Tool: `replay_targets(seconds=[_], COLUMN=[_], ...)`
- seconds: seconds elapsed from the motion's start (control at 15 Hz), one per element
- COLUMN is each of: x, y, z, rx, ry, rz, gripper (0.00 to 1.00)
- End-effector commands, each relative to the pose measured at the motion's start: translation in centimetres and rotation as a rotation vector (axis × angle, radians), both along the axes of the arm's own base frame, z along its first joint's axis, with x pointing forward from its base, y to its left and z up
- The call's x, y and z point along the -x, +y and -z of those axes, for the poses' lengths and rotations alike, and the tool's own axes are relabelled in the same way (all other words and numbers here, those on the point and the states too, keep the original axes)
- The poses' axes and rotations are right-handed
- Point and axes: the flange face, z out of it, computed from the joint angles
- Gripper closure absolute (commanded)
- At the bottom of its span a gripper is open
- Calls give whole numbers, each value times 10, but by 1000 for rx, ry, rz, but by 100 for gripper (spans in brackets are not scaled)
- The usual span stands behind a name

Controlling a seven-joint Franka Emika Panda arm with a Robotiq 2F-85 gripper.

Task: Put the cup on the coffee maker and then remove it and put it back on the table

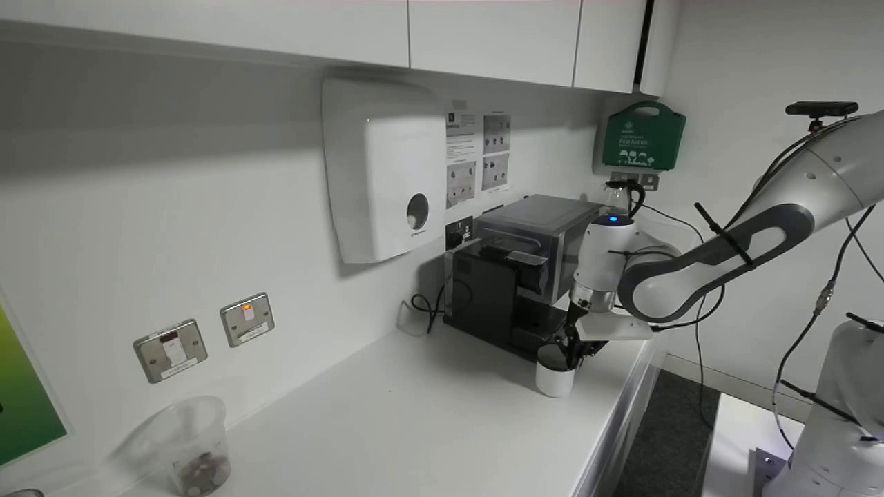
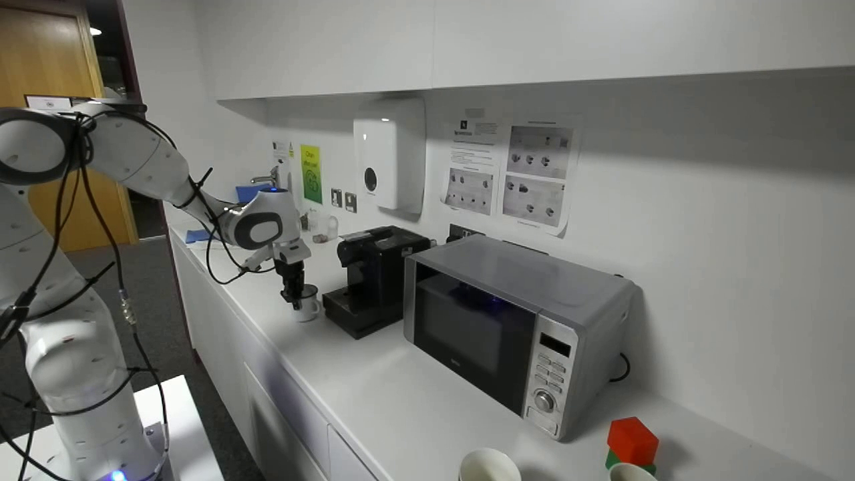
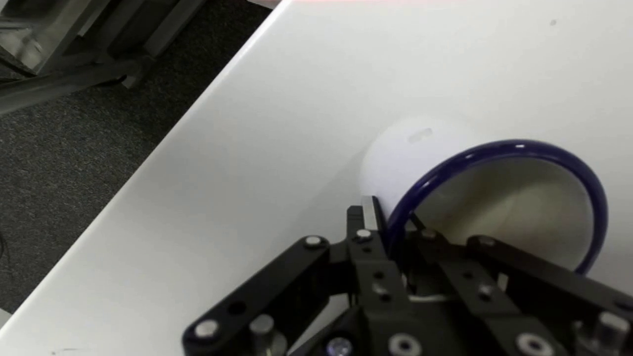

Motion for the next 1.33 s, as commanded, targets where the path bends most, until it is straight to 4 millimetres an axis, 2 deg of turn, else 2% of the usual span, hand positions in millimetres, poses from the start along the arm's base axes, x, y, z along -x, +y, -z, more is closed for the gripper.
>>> replay_targets(seconds=[0.0, 0.6, 1.27], x=[11, 22, 33], y=[-13, -24, -55], z=[-16, -42, -57], rx=[6, 13, 2], ry=[-58, -109, -124], rz=[37, 51, 68], gripper=[98, 98, 98])
